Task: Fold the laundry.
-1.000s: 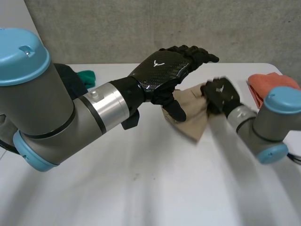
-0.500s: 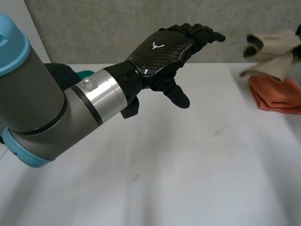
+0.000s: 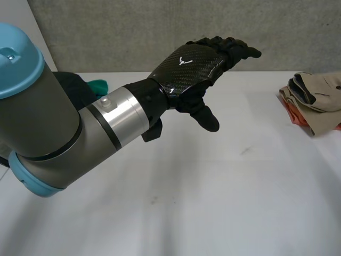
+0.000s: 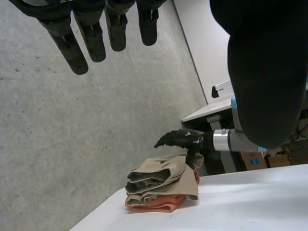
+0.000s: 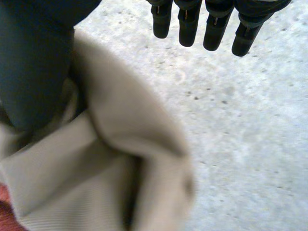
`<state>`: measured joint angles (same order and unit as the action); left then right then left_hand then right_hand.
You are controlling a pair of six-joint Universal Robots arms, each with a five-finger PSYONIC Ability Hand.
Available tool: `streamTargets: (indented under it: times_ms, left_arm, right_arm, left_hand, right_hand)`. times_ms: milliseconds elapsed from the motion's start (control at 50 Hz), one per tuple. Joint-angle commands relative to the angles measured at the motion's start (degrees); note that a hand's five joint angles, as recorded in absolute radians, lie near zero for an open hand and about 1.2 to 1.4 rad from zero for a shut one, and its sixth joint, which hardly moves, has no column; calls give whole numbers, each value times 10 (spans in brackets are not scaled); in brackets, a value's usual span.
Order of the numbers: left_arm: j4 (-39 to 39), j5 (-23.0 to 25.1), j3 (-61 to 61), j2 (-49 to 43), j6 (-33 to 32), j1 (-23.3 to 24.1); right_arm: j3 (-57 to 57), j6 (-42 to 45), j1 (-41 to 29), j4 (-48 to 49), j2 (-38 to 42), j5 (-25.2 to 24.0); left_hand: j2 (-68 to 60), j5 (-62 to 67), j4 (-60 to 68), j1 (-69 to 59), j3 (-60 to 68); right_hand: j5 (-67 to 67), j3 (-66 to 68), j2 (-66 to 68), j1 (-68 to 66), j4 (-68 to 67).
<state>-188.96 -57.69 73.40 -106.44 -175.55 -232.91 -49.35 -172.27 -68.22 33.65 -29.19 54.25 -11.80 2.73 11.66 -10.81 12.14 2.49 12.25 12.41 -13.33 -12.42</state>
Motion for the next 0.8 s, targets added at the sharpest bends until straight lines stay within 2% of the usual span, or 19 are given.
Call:
streamTargets:
  times_ms: [20,40,60,80,160,200,240,260,280,320,340,400,420,460,540,620,660,760,800]
  left_arm:
    - [0,-1,0,16,2,5]
    - [-1,-1,-1,20,2,6]
    - [-1,-1,-2,23,1,5]
    - [-1,-1,-3,26,1,5]
    - [-4,-14,-12,34,1,0]
    - [-5,-50,-24,38,0,-3]
    - [-5,-88,-33,40,-1,-6]
    - [-5,-130,-41,40,-6,-15]
    - [-5,-151,-42,40,-8,-21]
    - [-7,-183,-43,40,-10,-39]
    - [-11,-209,-43,40,-17,-67]
    - [-24,-228,-38,38,-43,-122]
    - [-31,-228,-32,34,-69,-156]
    - [-40,-228,-25,28,-101,-188]
    - [-65,-224,-19,-36,-199,-252]
    - [-83,-221,-30,-124,-302,-314]
    - [-82,-202,-42,-174,-364,-348]
    - [-81,-139,-68,-256,-455,-382]
    - [-80,-127,-78,-277,-467,-387]
  right_arm:
    - [-44,65,48,-99,-108,39]
    - [-35,119,63,-140,-128,92]
    - [-32,134,66,-147,-134,108]
    - [-24,186,70,-170,-154,160]
    - [-22,304,57,-156,-205,260]
    - [-36,323,42,-124,-220,266]
    - [-73,316,-10,-63,-242,253]
    - [-90,312,-29,-42,-252,247]
    - [-110,306,-43,-20,-265,237]
    - [-171,286,-86,33,-308,202]
    - [-193,279,-96,47,-324,189]
    - [-289,254,-132,86,-387,127]
    - [-312,249,-140,89,-399,112]
    - [-374,241,-171,87,-425,64]
    - [-456,243,-235,61,-438,6]
    - [-500,245,-271,-14,-442,1]
    - [-508,247,-277,-50,-440,1]
    - [-527,290,-279,-137,-431,2]
    - [-533,309,-278,-147,-429,3]
  left_hand:
    - [7,-17,-6,-2,-11]
    - [7,-17,-6,-2,-11]
    - [7,-17,-6,-2,-11]
    - [7,-17,-6,-2,-11]
    - [4,-13,-3,-6,-7]
    - [1,-10,1,-9,-4]
    - [1,-10,1,-9,-4]
    - [1,-10,1,-9,-4]
    - [1,-10,1,-9,-4]
    - [6,-15,-4,-4,-9]
    - [6,-15,-4,-4,-9]
    - [4,-13,-3,-6,-7]
    - [4,-13,-3,-6,-7]
    - [2,-12,-1,-8,-6]
    - [4,-13,-3,-6,-7]
    - [-1,-8,2,-11,-2]
    - [-3,-7,4,-13,-1]
    - [-21,12,22,-31,18]
    - [-91,82,93,-101,88]
  right_hand:
    - [-25,-23,-24,33,24]
    - [-25,-23,-24,33,24]
    - [-25,-23,-24,33,24]
    - [-25,-23,-24,33,24]
    - [-25,-23,-24,33,24]
    - [-25,-23,-24,33,24]
    - [-25,-23,-24,33,24]
    - [-25,-23,-24,33,24]
    - [-25,-23,-24,33,24]
    - [-25,-23,-24,33,24]
    - [-25,-23,-24,33,24]
    - [-25,-23,-24,33,24]
    - [-25,-23,-24,33,24]
    - [-25,-23,-24,33,24]
    - [-25,-23,-24,33,24]
    - [-25,-23,-24,33,24]
    - [-25,-23,-24,33,24]
    - [-25,-23,-24,33,24]
    - [-25,-23,-24,33,24]
